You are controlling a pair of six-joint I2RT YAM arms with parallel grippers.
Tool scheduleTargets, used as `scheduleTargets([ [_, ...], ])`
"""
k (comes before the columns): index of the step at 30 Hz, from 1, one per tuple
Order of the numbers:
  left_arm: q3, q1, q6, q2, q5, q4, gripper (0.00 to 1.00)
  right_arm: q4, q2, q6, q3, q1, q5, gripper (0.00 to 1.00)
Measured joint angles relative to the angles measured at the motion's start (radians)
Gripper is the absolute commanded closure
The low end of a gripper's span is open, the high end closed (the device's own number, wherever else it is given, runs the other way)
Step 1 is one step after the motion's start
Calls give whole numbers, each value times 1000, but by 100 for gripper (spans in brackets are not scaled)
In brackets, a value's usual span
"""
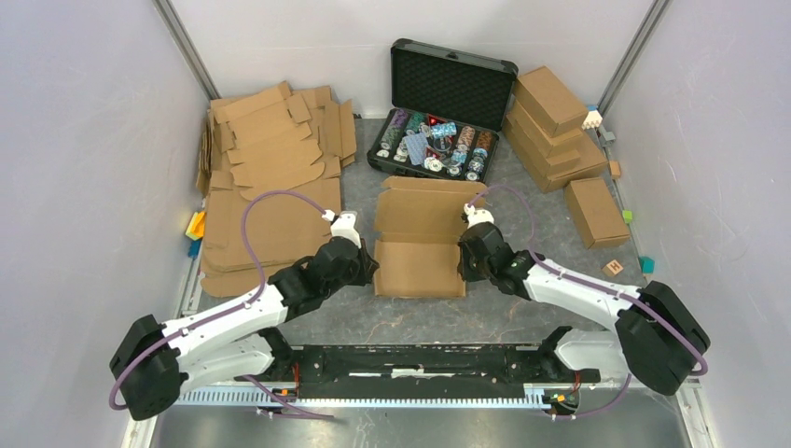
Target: Fold the paper box
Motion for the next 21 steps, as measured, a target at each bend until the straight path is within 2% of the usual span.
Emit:
scheduleTargets([
  [5,25,-55,-29,-2,-75,-23,98,-62,32,1,58,24,87,85],
  [15,5,-99,-83,-43,-132,12,98,-64,31,38,67,34,177,83],
  [21,-13,-111,-95,-54,-158,23,97,-51,31,52,67,34,196,76],
])
